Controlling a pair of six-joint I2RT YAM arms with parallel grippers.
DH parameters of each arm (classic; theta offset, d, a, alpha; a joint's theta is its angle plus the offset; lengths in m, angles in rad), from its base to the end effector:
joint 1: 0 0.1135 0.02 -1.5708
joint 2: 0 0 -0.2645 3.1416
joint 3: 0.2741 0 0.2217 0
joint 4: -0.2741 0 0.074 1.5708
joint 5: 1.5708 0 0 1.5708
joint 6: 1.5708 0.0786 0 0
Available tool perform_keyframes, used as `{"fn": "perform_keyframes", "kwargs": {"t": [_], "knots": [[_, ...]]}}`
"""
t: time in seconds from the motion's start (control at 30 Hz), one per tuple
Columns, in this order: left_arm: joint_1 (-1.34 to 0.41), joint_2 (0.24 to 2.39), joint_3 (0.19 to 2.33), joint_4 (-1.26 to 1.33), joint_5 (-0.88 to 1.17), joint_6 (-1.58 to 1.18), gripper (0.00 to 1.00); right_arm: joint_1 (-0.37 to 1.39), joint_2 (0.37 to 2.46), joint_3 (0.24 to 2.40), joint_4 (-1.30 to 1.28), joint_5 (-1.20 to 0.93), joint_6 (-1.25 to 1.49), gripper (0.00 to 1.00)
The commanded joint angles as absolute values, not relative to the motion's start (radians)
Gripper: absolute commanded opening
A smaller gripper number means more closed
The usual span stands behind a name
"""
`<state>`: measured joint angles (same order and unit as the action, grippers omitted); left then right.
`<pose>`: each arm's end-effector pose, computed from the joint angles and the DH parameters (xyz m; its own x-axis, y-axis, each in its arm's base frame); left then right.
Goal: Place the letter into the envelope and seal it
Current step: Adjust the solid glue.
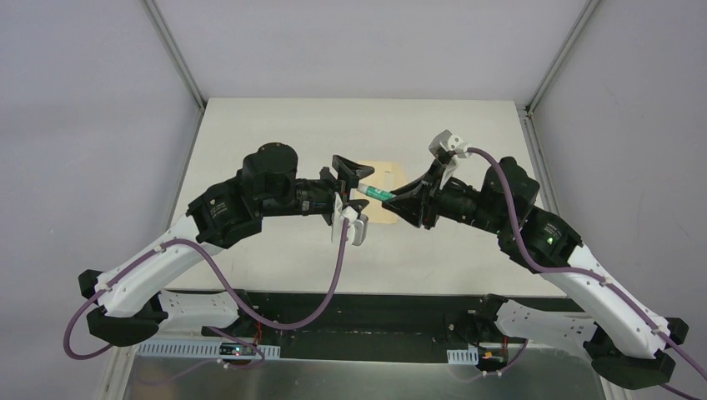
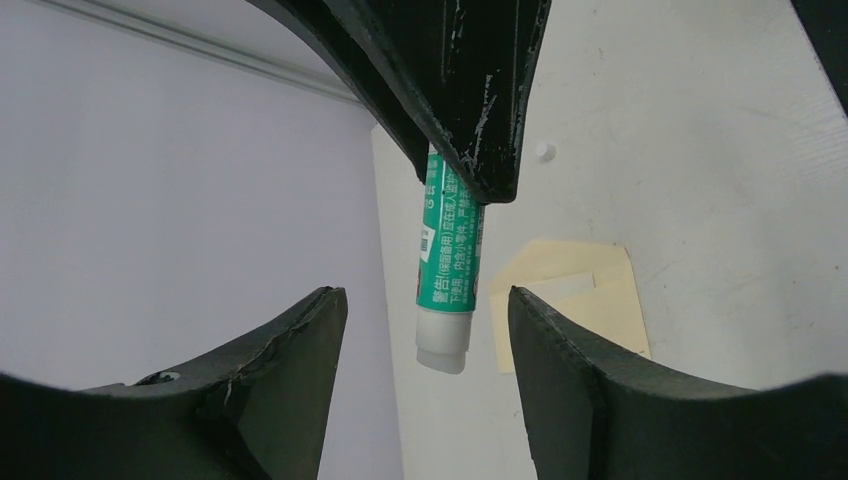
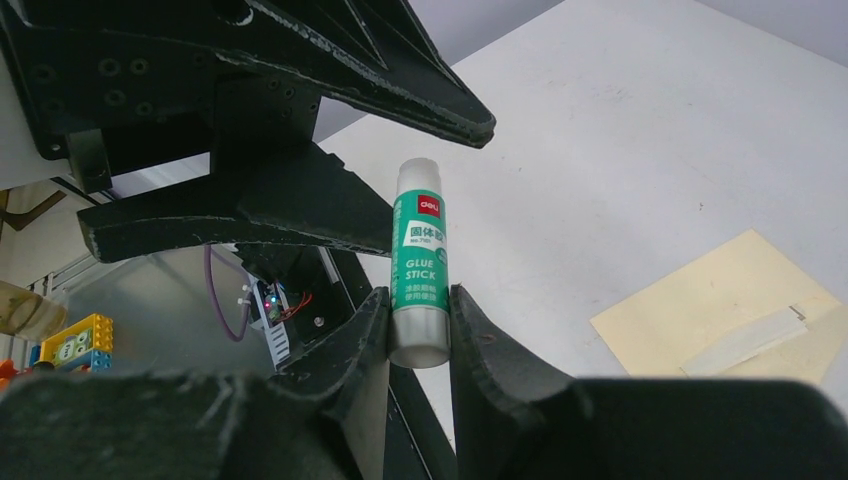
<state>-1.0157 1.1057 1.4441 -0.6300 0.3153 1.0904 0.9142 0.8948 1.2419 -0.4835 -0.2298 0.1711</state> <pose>0.0980 -0.2042 0.4346 0.7853 0.3334 -0.5217 0.5801 -0.1018 0.8082 0.0981 0.1566 0.4284 -0.2366 -0.0354 -0.9710 -0.8816 0.4279 0.1992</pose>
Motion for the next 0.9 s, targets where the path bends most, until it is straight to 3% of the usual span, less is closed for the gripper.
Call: {"fn": "perform_keyframes", "kwargs": {"t": [0.0, 0.87], "knots": [[-1.025, 1.102, 1.447, -0.583, 0.329, 1.071, 0.61, 0.914, 0.885, 1.3, -0.457, -0.258, 0.168, 0.01], [-1.026, 1.107, 1.434, -0.578, 0.351, 1.038, 0.35, 0.92, 0.901, 1.298, -0.451, -0.272, 0.159, 0.01]]}}
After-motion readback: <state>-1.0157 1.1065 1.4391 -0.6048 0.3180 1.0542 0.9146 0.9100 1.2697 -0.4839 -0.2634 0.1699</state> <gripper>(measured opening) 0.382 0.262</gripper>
